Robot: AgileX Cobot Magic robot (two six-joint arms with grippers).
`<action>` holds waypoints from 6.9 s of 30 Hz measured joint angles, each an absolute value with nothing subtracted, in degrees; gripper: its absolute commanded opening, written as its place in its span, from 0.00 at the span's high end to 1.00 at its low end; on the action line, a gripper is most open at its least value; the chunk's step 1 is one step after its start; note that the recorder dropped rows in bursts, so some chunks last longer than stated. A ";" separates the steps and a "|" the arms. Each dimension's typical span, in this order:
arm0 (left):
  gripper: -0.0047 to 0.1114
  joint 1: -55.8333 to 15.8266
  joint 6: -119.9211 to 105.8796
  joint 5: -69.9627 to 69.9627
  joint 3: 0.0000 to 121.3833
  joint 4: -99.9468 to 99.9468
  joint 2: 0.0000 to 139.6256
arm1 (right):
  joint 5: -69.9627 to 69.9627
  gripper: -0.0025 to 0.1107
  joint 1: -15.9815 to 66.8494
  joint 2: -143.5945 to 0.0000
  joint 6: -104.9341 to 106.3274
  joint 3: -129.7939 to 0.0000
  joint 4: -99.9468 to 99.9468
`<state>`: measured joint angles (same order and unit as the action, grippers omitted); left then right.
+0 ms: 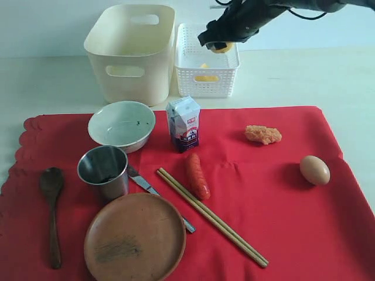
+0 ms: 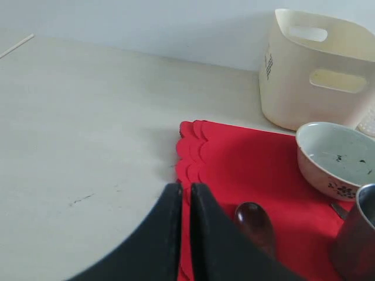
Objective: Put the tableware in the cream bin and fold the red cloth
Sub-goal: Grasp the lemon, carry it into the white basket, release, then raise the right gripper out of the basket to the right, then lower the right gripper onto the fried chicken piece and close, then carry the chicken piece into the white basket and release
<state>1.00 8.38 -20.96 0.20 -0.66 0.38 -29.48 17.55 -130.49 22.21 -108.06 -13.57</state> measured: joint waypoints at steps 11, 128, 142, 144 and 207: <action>0.89 1.00 8.38 -20.96 0.20 -0.66 0.38 | -29.37 0.83 17.45 -140.94 22.21 -118.53 -13.57; 0.89 1.00 8.38 -20.96 0.20 -0.66 0.38 | -48.45 0.35 17.45 -114.71 39.21 -76.25 -4.34; 0.89 1.00 8.38 -20.96 0.20 -0.66 0.38 | -47.92 0.41 16.82 -121.36 38.21 -80.68 -4.34; 0.89 1.00 8.38 -20.96 0.20 -0.66 0.38 | -47.67 0.48 16.82 -121.70 38.21 -80.68 -4.34; 0.89 1.00 8.38 -20.96 0.20 -0.66 0.38 | -19.66 0.98 16.82 -124.42 43.45 -99.13 -26.84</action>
<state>1.00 8.38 -20.96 0.20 -0.66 0.38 -19.66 16.82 -124.42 43.45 -99.13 -26.84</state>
